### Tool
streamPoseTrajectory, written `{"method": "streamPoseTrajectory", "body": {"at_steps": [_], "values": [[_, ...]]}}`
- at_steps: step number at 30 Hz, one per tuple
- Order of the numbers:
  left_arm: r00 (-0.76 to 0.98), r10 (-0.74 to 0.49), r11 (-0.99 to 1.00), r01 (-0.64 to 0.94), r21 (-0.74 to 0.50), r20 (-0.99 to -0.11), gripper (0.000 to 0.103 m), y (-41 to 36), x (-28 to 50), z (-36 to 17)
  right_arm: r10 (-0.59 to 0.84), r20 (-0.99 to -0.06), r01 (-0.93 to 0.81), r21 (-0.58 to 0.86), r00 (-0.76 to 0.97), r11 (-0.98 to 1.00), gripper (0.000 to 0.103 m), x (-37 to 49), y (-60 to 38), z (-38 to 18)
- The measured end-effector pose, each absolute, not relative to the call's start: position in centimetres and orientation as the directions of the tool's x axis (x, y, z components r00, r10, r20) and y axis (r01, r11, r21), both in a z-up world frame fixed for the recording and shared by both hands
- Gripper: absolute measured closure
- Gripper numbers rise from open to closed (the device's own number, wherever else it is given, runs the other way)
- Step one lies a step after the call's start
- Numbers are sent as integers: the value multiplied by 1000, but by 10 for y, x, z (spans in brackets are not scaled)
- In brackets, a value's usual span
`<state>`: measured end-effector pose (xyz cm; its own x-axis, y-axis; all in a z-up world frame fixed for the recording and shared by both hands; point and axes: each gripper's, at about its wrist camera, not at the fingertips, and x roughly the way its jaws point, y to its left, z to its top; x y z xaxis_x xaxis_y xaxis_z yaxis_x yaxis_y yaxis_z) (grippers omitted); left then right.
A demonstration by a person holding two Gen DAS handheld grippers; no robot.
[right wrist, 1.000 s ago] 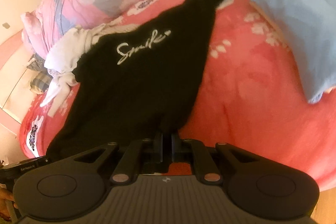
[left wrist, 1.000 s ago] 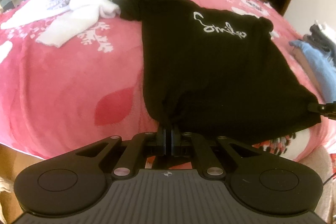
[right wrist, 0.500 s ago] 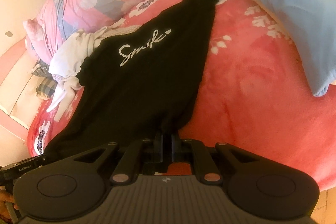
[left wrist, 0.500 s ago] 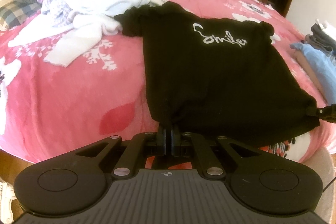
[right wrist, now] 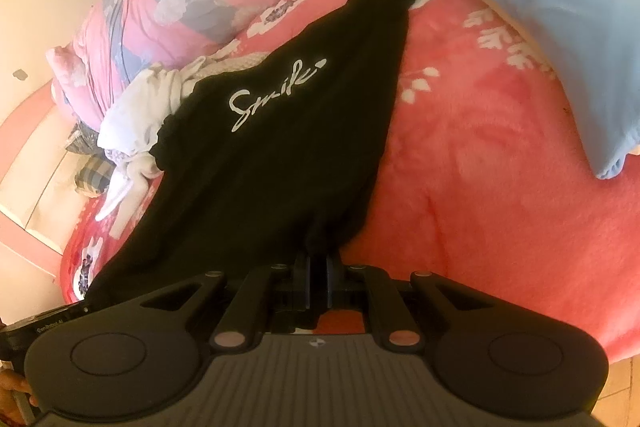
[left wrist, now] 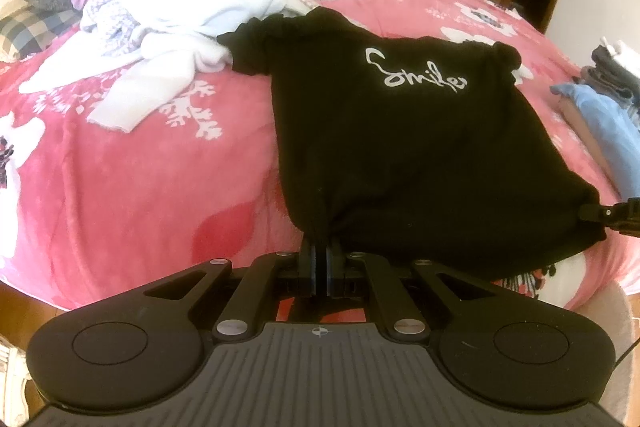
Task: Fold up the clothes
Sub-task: 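Hold the shirt hem with both grippers and pull it taut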
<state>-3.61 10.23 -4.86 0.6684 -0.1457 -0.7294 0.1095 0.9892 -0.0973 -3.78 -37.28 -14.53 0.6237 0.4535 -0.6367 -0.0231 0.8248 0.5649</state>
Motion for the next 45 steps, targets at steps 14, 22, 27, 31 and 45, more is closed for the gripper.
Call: {"method": "streamPoseTrajectory", "body": {"at_steps": [14,22,27,31,45], "values": [[672,-148,989,112,-98,-725,100,97,-38,-48,459,-629,-21,575,627,818,95,-38,-374,-148],[675,-191,982,126,-143,-713,100,103,-37,-53,436,-648,5,562,624,827,95,-36,-370,-147],[673,-232,972,143,-184,-702,100,113,-38,-62,392,-680,19,512,620,859,95,-35,-360,-141],[663,-257,965,142,-220,-703,100,121,-37,-71,368,-703,27,482,608,876,95,-31,-355,-139],[649,-286,956,139,-259,-705,100,131,-32,-77,375,-700,38,497,607,867,95,-26,-354,-137]]}}
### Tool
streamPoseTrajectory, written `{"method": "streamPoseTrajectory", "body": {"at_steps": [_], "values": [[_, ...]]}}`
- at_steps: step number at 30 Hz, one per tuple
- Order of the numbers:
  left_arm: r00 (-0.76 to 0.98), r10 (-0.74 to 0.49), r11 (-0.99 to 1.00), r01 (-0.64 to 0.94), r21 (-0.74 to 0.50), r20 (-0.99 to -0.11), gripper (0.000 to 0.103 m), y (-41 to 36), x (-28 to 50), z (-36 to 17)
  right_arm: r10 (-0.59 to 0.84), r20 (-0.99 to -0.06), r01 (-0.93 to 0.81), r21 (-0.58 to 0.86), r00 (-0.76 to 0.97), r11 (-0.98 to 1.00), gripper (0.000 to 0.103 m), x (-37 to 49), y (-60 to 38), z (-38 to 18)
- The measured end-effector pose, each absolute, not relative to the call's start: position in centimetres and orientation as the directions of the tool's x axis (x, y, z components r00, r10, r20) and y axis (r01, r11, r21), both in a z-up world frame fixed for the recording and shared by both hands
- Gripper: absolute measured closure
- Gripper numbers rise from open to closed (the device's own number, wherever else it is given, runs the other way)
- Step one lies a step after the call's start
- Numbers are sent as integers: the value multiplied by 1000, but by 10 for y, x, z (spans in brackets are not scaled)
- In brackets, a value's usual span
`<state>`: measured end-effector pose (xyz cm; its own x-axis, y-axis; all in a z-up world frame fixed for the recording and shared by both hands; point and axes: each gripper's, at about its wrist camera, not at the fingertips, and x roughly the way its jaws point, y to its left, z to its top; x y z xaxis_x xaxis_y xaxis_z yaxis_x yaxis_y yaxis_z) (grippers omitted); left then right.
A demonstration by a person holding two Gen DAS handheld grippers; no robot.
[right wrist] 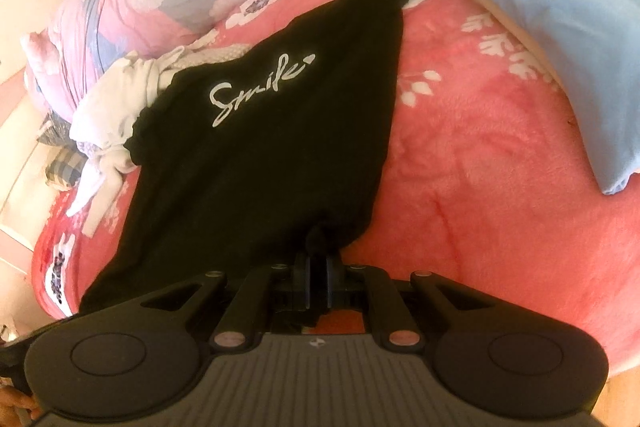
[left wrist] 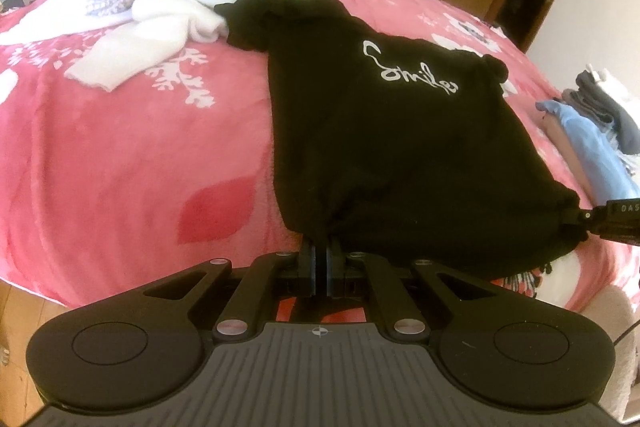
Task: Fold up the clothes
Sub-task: 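Hold the shirt hem with both grippers and pull it taut, then open both grippers and release the shirt hem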
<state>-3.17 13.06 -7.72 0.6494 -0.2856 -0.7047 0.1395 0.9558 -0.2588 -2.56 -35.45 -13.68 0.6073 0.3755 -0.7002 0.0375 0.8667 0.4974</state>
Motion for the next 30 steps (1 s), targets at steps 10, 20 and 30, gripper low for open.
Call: {"method": "streamPoseTrajectory", "body": {"at_steps": [10,20,30], "values": [[647,-290,954,139,-265,-705,100,131,-31,-77,380,-700,40,503,605,863,95,-22,-355,-135],[644,-289,953,123,-278,-708,73,133,-29,-73,451,-661,48,593,600,804,71,-19,-368,-133],[715,-245,969,169,-178,-655,49,133,52,-24,354,-636,2,488,686,873,42,30,-384,-86]]}}
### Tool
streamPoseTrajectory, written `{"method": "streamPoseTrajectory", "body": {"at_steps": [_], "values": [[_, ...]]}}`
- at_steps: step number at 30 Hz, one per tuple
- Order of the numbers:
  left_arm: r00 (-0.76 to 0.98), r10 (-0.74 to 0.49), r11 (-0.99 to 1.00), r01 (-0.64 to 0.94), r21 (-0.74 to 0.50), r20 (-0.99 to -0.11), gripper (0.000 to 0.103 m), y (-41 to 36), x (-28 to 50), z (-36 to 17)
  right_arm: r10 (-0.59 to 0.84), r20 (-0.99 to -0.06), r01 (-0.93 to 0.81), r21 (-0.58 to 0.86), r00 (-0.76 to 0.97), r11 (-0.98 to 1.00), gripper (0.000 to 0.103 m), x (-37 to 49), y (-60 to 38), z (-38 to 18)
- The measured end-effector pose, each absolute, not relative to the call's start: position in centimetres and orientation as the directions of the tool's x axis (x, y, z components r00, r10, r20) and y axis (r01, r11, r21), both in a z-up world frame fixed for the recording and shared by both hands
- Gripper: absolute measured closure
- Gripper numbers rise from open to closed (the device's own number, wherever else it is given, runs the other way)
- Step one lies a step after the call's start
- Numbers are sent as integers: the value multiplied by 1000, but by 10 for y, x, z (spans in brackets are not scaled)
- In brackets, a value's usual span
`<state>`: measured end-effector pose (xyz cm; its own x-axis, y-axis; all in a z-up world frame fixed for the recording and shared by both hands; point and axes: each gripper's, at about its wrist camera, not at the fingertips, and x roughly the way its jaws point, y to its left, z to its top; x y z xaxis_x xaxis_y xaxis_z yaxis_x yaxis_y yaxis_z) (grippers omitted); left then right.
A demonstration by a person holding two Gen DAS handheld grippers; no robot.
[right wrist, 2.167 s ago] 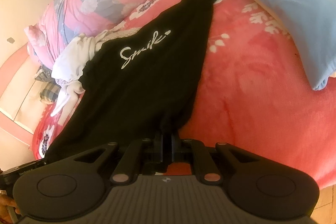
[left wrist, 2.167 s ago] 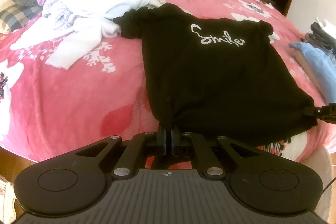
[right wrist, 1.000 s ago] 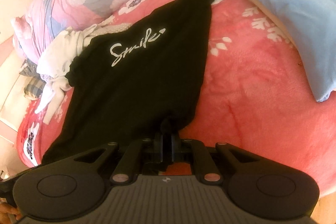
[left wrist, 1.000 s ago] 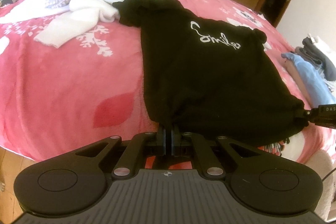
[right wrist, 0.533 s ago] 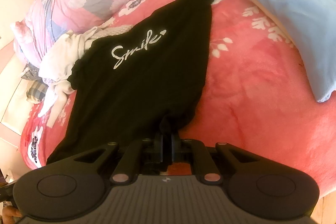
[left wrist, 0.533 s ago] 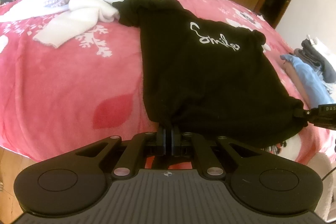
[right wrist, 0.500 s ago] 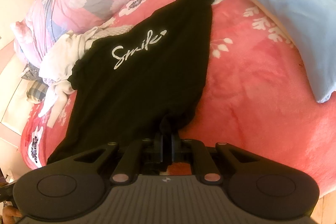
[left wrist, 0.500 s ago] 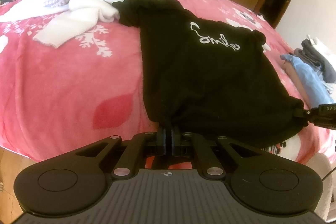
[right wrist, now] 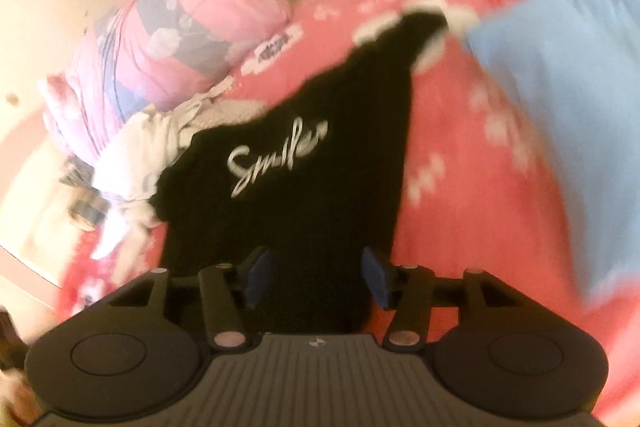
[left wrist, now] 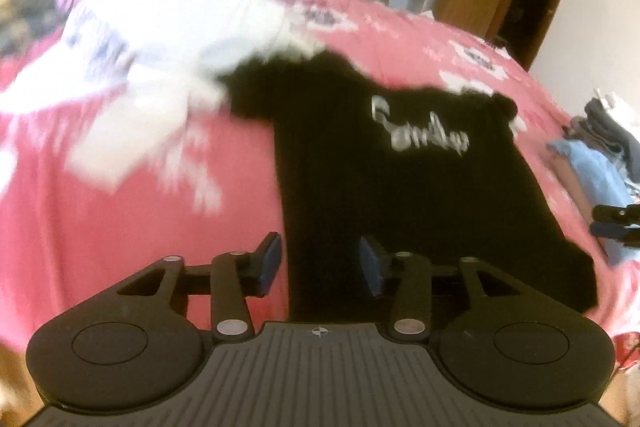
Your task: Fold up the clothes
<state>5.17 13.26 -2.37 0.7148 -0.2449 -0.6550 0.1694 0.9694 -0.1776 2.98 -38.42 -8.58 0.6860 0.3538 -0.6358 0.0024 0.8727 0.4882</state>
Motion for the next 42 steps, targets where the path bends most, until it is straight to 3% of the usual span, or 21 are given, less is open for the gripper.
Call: {"method": "streamPoseTrajectory", "body": {"at_steps": [4,9,15,21,28,32,34,37,38,41,42], "values": [[743,-225,973,202,-110,-630,45,116,124,-23,284,-655,49,441,700,896,38,85,-391,-75],[743,-246,957,290,-31,-623,42,94,191,-30,283,-661,-24,372,695,928,33,153,-393,-67],[684,-376,857,514,47,-626,33,66,261,-44,433,-603,-391,209,670,896,12,240,-361,-70],[603,-416,684,701,203,-681,33,56,305,-63,528,-723,-686,103,446,720,6,346,-315,-94],[505,-423,688,719,95,-752,34,55,344,-72,454,-814,-562,198,361,803,6,416,-318,-142],[489,-363,667,731,145,-793,34,40,350,-80,400,-861,-533,189,314,825,6,409,-314,-158],[476,-323,650,740,174,-818,41,29,351,-83,368,-881,-544,160,297,823,16,402,-308,-155],[455,-276,648,738,186,-846,55,19,353,-84,341,-912,-555,165,229,815,53,396,-299,-143],[453,-260,663,726,183,-853,62,17,356,-84,334,-917,-556,165,218,815,73,393,-297,-140],[452,-213,713,678,179,-866,86,16,356,-78,316,-925,-547,156,210,822,91,383,-292,-128],[442,-202,737,656,161,-874,90,16,355,-72,322,-919,-524,162,229,836,92,378,-295,-120]]}}
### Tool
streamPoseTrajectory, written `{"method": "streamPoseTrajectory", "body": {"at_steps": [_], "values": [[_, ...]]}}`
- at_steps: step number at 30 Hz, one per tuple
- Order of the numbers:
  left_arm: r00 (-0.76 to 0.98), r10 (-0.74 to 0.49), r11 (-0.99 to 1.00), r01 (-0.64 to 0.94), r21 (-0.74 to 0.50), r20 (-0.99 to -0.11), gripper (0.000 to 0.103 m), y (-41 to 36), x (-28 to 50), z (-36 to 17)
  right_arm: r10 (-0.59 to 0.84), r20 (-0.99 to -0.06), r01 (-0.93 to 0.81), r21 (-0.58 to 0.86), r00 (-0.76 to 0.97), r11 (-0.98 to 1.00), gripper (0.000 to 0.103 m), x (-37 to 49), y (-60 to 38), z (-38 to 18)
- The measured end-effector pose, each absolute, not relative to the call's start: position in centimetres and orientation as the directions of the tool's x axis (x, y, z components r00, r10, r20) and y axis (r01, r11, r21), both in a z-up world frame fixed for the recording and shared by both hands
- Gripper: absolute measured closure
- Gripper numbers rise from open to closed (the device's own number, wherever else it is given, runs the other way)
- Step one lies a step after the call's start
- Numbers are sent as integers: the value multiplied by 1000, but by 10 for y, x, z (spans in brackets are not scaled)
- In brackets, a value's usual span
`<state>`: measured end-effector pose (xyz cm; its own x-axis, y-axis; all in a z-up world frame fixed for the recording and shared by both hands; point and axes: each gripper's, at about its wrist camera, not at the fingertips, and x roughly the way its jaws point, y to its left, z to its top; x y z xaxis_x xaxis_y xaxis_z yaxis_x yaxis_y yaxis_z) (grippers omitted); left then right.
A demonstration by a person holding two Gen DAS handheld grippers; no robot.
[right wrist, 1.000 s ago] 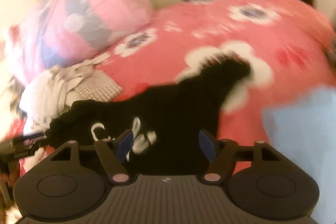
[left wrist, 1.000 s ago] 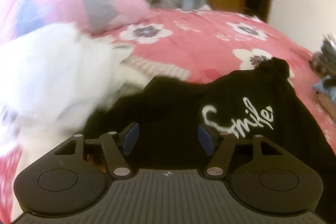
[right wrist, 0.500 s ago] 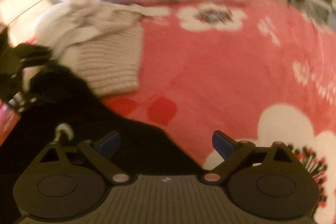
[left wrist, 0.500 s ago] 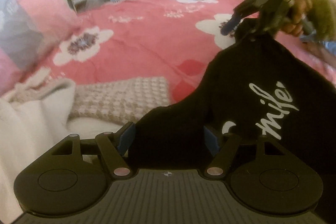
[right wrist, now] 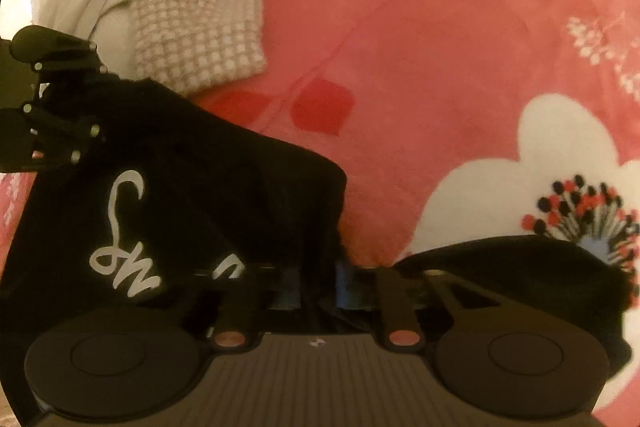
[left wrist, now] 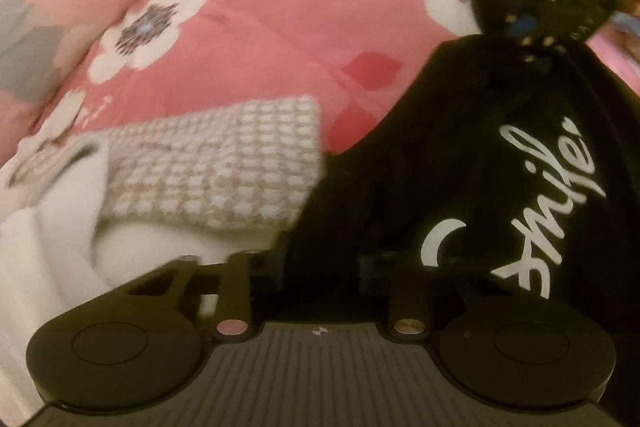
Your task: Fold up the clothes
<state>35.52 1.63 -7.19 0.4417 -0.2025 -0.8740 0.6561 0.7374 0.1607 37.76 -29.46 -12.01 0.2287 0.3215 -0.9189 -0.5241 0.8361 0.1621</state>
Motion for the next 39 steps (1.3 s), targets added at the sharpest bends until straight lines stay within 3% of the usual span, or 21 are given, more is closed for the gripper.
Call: {"method": "streamPoseTrajectory", "body": {"at_steps": [8,15,18,22,27,33,35,39], "values": [[422,-228,856,517,26,-878,93,-7,322,17,328,-831,-206,261,450,943,93,287,-352,-32],[397,-306,765,643,25,-865,94,-91,323,126,308,-749,11,387,586,922,93,223,-423,69],[408,-374,701,712,34,-833,94,-117,328,175,291,-714,56,420,637,906,94,221,-450,109],[498,-475,708,706,22,-726,94,-128,360,231,269,-629,27,419,729,907,94,238,-476,164],[588,-503,724,687,63,-633,95,-126,396,252,282,-540,-21,439,793,898,94,285,-482,188],[564,-535,740,672,-26,-629,95,-102,442,228,268,-603,36,443,751,896,94,345,-455,180],[493,-565,692,719,-55,-661,96,-96,475,249,266,-679,99,448,684,889,94,371,-441,187],[358,-615,604,787,-127,-702,96,-84,538,309,190,-724,240,445,663,863,94,401,-417,262]]}}
